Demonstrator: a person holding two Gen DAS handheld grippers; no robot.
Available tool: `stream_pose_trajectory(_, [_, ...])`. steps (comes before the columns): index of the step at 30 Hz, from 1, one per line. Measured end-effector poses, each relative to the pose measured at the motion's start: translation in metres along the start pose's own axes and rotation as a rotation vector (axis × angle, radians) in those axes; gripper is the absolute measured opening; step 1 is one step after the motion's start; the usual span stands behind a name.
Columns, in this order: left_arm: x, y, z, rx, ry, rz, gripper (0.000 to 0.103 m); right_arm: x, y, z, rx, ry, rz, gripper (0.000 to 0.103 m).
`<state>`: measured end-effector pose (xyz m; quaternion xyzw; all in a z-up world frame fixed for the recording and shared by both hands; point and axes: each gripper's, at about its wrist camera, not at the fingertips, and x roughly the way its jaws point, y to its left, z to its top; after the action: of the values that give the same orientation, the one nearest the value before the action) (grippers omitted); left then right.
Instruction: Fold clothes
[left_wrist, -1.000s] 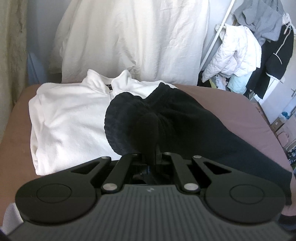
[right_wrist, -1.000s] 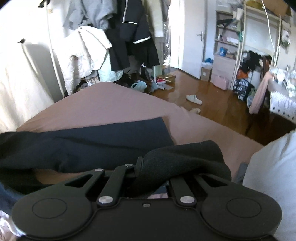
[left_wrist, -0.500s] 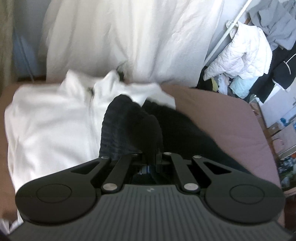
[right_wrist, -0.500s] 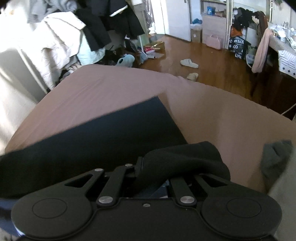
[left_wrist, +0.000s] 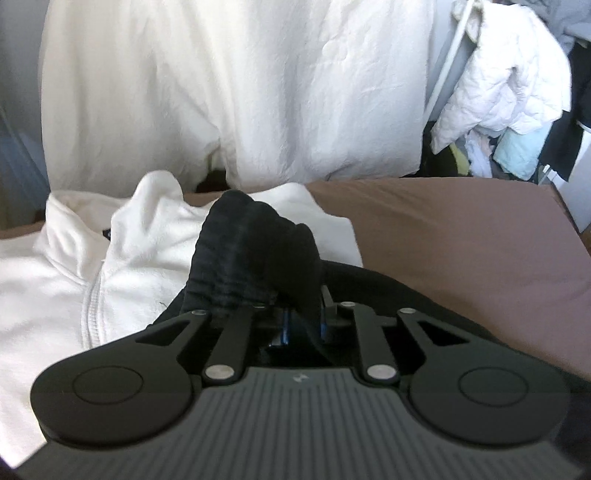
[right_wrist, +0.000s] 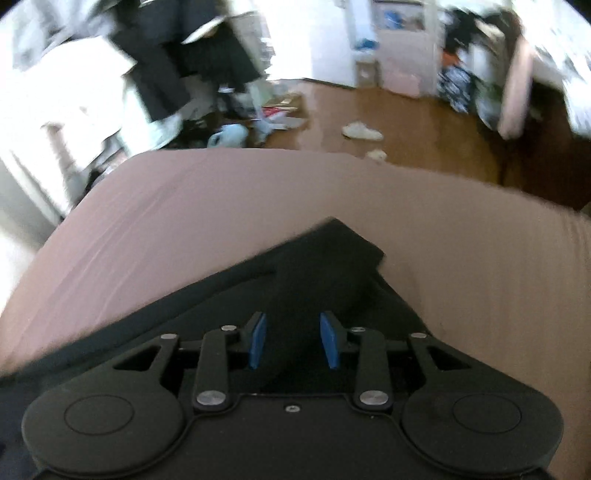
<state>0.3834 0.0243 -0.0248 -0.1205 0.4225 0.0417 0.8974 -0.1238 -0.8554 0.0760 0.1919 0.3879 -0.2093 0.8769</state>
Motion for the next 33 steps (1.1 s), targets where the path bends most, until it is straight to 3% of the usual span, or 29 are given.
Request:
stream_pose_trajectory(7, [-0.028, 0.005, 0.023, -0.022, 0.098, -0.088, 0.033, -0.075, 0.094, 0.016, -0.305, -0.030, -0.020, 0.048])
stream_pose_trajectory(9, [-0.049, 0.002, 0.027, 0.032, 0.066, -0.088, 0.034, -0.085, 0.130, 0.005, -0.301, 0.032, -0.009, 0.052])
stream_pose_trajectory(12, [-0.087, -0.007, 0.030, 0.161, -0.028, -0.050, 0.034, -0.082, 0.169, -0.040, -0.120, 0.232, 0.157, 0.052])
stream_pose_trajectory(13, [-0.098, -0.008, 0.032, 0.184, -0.055, -0.055, 0.034, -0.075, 0.190, -0.058, -0.141, 0.300, 0.179, 0.052])
stream_pose_trajectory(17, [-0.118, -0.002, 0.028, 0.206, -0.054, -0.218, 0.034, -0.059, 0.291, -0.121, -0.551, 0.326, 0.192, 0.052])
stream_pose_trajectory(21, [-0.106, -0.011, -0.003, 0.320, -0.044, -0.202, 0.041, -0.063, 0.342, -0.153, -0.840, 0.243, 0.279, 0.052])
stream_pose_trajectory(25, [-0.072, -0.018, -0.048, 0.363, 0.035, -0.267, 0.050, -0.065, 0.338, -0.143, -0.834, 0.150, 0.322, 0.053])
stream_pose_trajectory(29, [-0.045, -0.015, -0.066, 0.260, 0.124, -0.311, 0.050, -0.058, 0.277, -0.116, -0.593, 0.089, 0.324, 0.053])
stream_pose_trajectory(33, [-0.048, -0.028, -0.073, 0.286, 0.090, -0.339, 0.050, -0.047, 0.200, -0.089, -0.324, 0.066, 0.277, 0.054])
